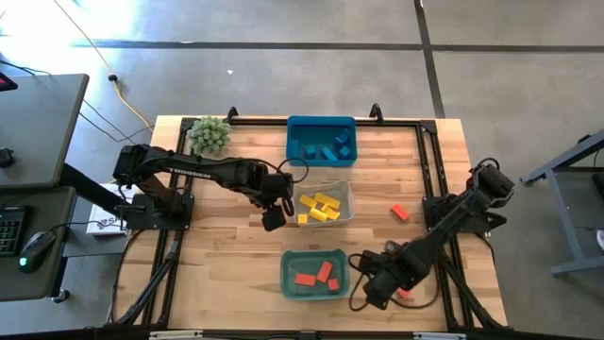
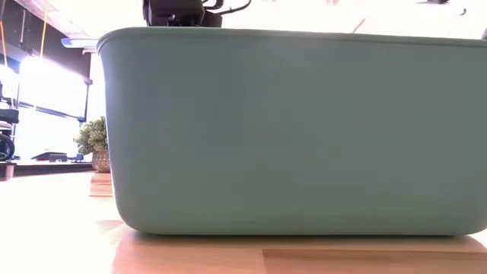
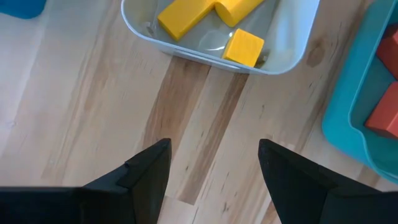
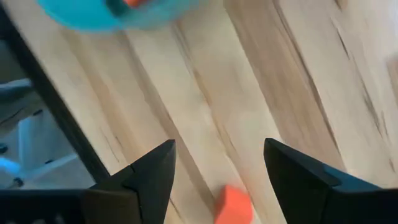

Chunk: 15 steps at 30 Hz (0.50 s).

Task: Sort & place blocks by color
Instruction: Put the orange block into the green bin

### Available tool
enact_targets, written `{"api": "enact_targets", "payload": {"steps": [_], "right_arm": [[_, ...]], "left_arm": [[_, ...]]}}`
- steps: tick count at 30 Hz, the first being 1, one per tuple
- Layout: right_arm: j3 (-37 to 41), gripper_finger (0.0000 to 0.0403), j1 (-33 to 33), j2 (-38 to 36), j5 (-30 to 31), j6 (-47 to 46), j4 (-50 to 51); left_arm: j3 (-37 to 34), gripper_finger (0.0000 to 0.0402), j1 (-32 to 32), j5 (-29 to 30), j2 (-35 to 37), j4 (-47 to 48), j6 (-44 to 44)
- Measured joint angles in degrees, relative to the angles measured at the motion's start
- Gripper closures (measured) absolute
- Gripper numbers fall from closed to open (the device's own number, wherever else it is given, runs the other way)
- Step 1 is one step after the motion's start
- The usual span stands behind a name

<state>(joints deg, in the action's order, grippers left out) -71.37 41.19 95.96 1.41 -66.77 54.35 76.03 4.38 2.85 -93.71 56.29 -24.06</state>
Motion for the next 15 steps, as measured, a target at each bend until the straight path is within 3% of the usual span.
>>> {"api": "enact_targets", "payload": {"steps": [8,15], "right_arm": [[0.0,0.0171,4.4,0.0,-0.2,-19.4,6.8],[0.0,0.0171,7.8,0.0,-0.4,-31.1,9.2]], "left_arm": [[0.0,0.017,0.0,0.0,0.0,0.0,0.0],[0.0,0.017,0.0,0.0,0.0,0.0,0.0]]}}
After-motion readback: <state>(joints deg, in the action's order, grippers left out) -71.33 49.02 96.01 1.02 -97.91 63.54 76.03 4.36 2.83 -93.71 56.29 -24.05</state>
